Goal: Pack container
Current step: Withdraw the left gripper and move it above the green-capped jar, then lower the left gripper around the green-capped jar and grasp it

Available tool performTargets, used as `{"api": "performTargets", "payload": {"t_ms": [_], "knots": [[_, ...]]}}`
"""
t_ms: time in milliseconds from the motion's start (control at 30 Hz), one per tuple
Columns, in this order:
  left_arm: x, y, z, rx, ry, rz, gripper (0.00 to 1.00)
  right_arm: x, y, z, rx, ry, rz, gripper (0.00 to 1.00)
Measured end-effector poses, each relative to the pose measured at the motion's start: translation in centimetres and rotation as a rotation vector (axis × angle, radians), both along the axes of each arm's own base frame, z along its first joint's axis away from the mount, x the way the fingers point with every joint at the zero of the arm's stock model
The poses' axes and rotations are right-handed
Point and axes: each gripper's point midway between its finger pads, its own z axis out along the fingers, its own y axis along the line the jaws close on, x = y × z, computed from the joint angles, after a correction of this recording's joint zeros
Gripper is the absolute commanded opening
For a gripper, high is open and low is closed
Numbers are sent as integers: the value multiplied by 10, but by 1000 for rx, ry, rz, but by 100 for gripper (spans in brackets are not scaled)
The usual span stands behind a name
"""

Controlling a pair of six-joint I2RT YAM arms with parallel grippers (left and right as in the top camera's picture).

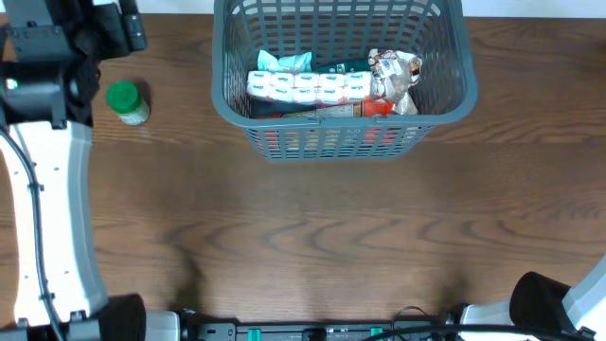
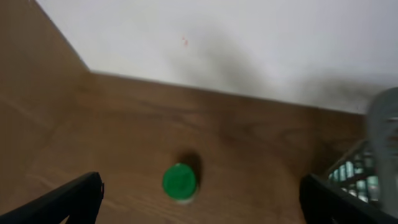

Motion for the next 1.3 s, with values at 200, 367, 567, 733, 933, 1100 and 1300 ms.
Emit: {"api": "performTargets", "payload": {"t_ms": [200, 367, 567, 733, 933, 1100, 1300], "knots": [[23, 30, -63, -111, 142, 40, 97, 0, 0, 0, 0, 0, 0, 99], [40, 45, -92, -153, 215, 56, 96, 0, 0, 0, 0, 0, 0, 99], [54, 51, -95, -162, 216, 61, 96, 0, 0, 0, 0, 0, 0, 99], [64, 54, -132, -179, 297, 66, 97, 0, 0, 0, 0, 0, 0, 99], [73, 59, -206, -200, 451, 88, 96, 0, 0, 0, 0, 0, 0, 99], [73, 66, -239, -212, 516, 112, 96, 0, 0, 0, 0, 0, 0, 99], [69, 82, -253, -225, 539, 152, 96, 0, 0, 0, 0, 0, 0, 99]]}}
